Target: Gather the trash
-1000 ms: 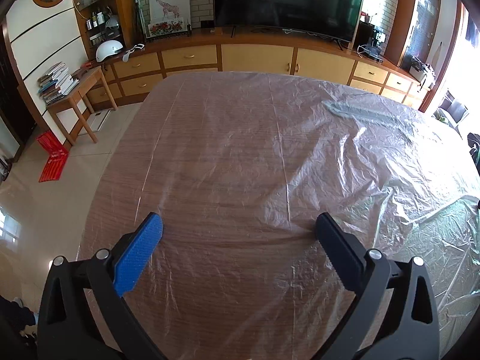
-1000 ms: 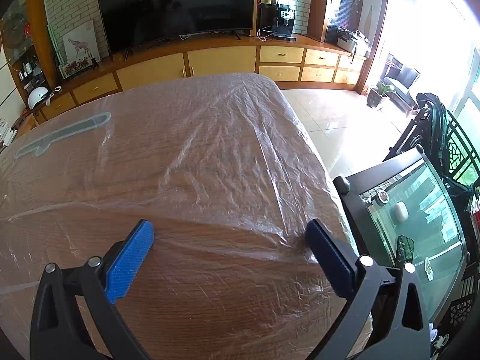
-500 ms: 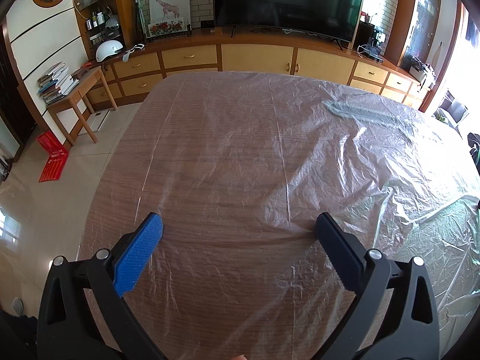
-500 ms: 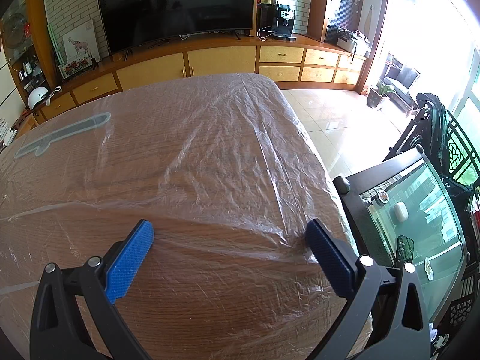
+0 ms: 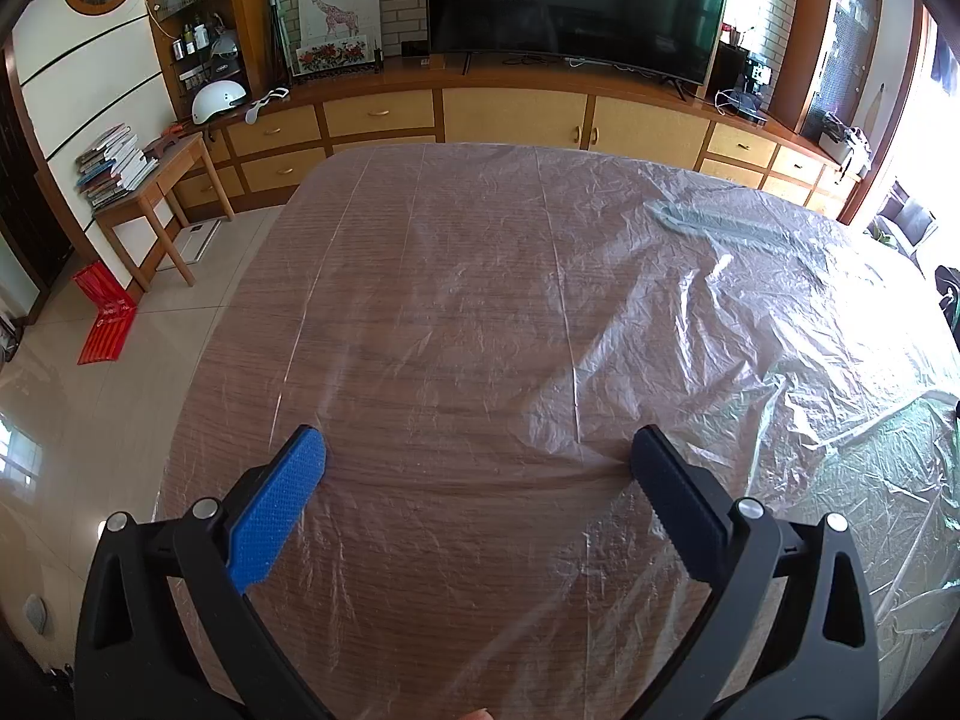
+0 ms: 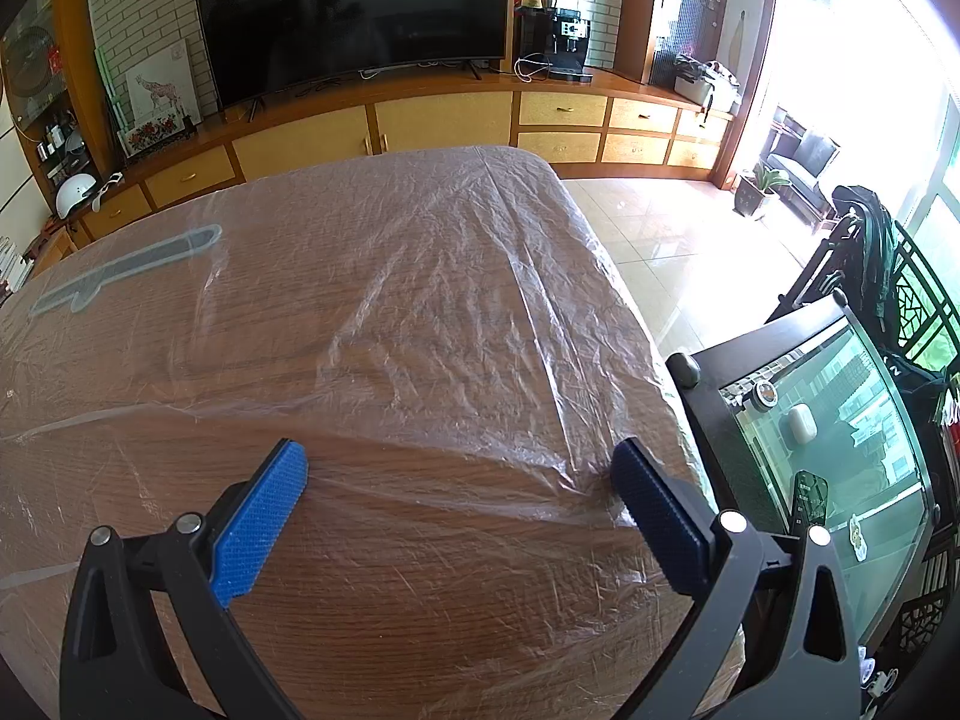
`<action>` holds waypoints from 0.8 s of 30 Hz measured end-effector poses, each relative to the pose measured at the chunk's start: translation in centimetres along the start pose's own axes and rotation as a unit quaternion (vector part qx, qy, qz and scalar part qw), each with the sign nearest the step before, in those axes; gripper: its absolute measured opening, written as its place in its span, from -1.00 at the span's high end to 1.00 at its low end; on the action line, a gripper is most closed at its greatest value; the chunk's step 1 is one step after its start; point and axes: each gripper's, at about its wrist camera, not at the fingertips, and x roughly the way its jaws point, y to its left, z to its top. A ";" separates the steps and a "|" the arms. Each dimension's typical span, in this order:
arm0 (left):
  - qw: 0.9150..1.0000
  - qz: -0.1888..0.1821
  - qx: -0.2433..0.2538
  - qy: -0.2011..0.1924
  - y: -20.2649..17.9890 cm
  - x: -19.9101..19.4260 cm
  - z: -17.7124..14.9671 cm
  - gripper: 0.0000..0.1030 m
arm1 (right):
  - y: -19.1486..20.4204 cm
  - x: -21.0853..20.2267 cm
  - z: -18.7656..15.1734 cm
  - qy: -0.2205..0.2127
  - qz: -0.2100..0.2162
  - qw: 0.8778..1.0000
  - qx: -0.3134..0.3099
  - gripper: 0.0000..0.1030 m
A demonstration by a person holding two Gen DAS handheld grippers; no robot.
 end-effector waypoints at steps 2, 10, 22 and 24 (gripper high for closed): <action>1.000 0.000 0.000 0.000 0.0 0.0 0.0 -0.97 | 0.0 0.0 0.0 0.000 0.000 1.000 0.000 -0.93; 1.000 0.000 0.000 0.000 0.0 0.0 0.0 -0.97 | 0.0 0.0 0.0 0.000 0.000 1.000 0.000 -0.93; 1.000 0.000 0.000 0.000 0.2 0.1 0.0 -0.97 | 0.0 0.0 0.0 0.000 0.000 1.000 0.000 -0.93; 1.000 0.000 0.000 0.000 0.1 0.1 0.0 -0.97 | 0.0 0.0 0.0 0.000 0.000 1.000 0.000 -0.93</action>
